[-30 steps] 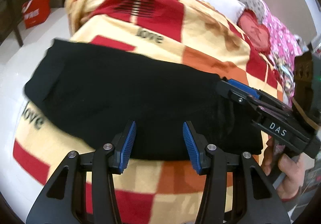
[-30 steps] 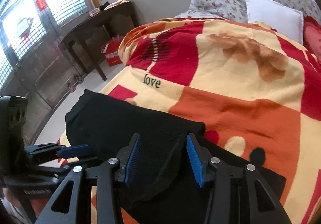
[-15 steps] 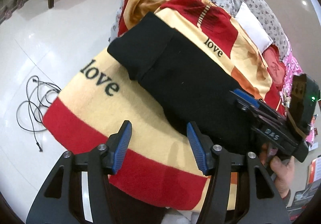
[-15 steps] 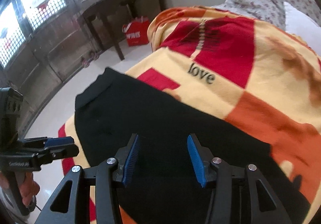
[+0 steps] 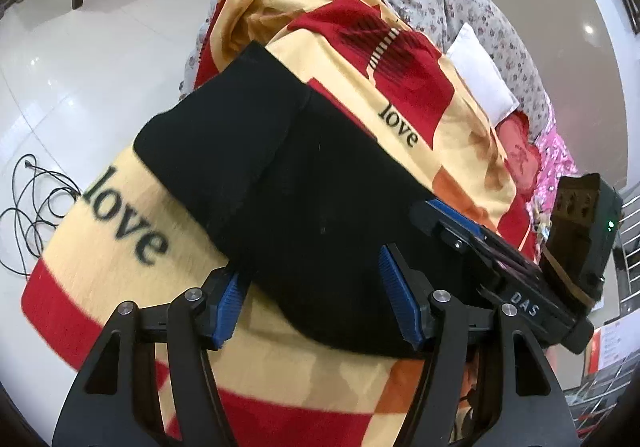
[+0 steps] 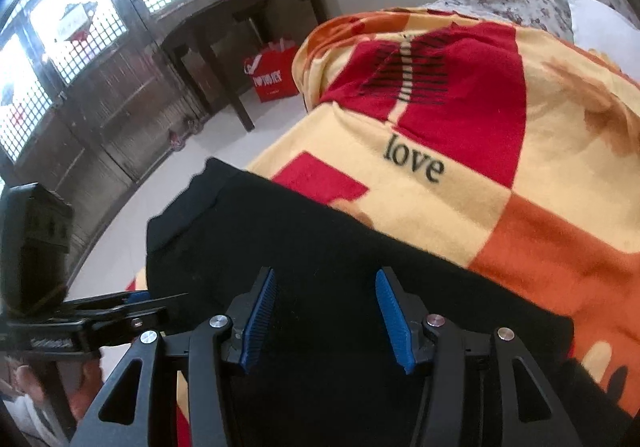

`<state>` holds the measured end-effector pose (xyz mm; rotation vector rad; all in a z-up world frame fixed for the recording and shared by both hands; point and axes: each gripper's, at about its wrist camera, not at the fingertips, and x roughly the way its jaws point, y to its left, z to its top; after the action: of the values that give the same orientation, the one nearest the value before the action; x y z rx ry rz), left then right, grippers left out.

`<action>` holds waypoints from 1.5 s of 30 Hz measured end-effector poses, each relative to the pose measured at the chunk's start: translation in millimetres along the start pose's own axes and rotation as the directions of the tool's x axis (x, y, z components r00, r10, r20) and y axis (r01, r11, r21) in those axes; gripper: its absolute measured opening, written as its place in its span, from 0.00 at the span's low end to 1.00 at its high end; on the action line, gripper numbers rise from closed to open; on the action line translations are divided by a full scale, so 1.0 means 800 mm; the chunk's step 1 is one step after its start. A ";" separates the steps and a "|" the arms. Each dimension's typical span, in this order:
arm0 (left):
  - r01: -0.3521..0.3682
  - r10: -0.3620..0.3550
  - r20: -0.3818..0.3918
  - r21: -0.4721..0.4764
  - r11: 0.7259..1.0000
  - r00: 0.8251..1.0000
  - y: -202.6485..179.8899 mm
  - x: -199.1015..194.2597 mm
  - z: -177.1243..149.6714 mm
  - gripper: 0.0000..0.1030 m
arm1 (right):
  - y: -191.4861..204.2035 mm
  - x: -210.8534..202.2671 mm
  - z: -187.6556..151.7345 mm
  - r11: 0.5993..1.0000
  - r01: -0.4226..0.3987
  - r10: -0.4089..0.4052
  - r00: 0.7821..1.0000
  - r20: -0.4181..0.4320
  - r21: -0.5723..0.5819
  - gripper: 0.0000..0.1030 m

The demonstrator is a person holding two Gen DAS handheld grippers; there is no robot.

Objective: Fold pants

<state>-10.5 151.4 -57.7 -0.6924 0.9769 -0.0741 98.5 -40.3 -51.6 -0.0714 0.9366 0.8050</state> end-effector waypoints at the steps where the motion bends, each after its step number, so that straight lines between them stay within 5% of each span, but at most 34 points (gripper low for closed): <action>1: 0.002 -0.002 0.002 -0.001 1.000 1.000 0.000 0.001 0.002 0.62 | 0.003 0.004 0.005 1.000 0.004 -0.004 1.000 -0.004 -0.010 0.49; 7: 0.078 -0.077 0.019 -0.043 0.996 0.997 0.008 0.007 0.013 0.64 | 0.007 0.046 0.025 0.996 0.074 -0.077 0.993 -0.084 -0.041 0.49; 13: 0.139 -0.138 0.016 -0.062 0.988 0.990 0.016 0.006 0.019 0.64 | 0.014 0.039 0.028 0.996 0.078 -0.080 0.996 -0.048 -0.052 0.50; 20: 0.090 -0.088 0.046 -0.030 0.996 0.995 0.015 -0.006 0.008 0.64 | 0.050 0.059 0.073 0.983 -0.051 0.037 0.996 -0.081 -0.177 0.50; 24: 0.079 -0.078 0.048 -0.020 0.997 0.996 0.017 -0.006 0.005 0.64 | 0.070 0.093 0.107 0.952 -0.213 0.176 0.969 -0.176 -0.220 0.51; 30: 0.104 -0.102 0.053 -0.034 0.994 0.993 0.024 -0.004 0.011 0.64 | 0.092 0.154 0.121 0.926 -0.251 0.164 0.941 -0.297 -0.283 0.53; 36: 0.113 -0.110 0.075 -0.024 0.993 0.991 0.024 -0.002 0.015 0.64 | 0.083 0.169 0.119 0.921 -0.326 0.267 0.927 -0.262 -0.214 0.47; 37: 0.110 -0.109 0.077 -0.019 0.994 0.991 0.023 -0.001 0.017 0.63 | 0.081 0.169 0.117 0.924 -0.319 0.262 0.930 -0.258 -0.212 0.37; 41: 0.060 -0.062 0.099 0.023 0.998 0.993 0.014 -0.005 0.020 0.25 | 0.073 0.144 0.115 0.926 -0.328 0.291 0.936 -0.198 -0.185 0.19; 45: 0.062 -0.081 0.159 0.119 0.991 0.984 -0.015 -0.030 0.018 0.22 | 0.066 0.094 0.119 0.921 -0.353 0.340 0.935 -0.099 -0.163 0.17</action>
<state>-10.4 157.5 -27.9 -0.6187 0.7839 -0.1332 155.2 78.1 -34.0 -0.0909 0.9538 1.2231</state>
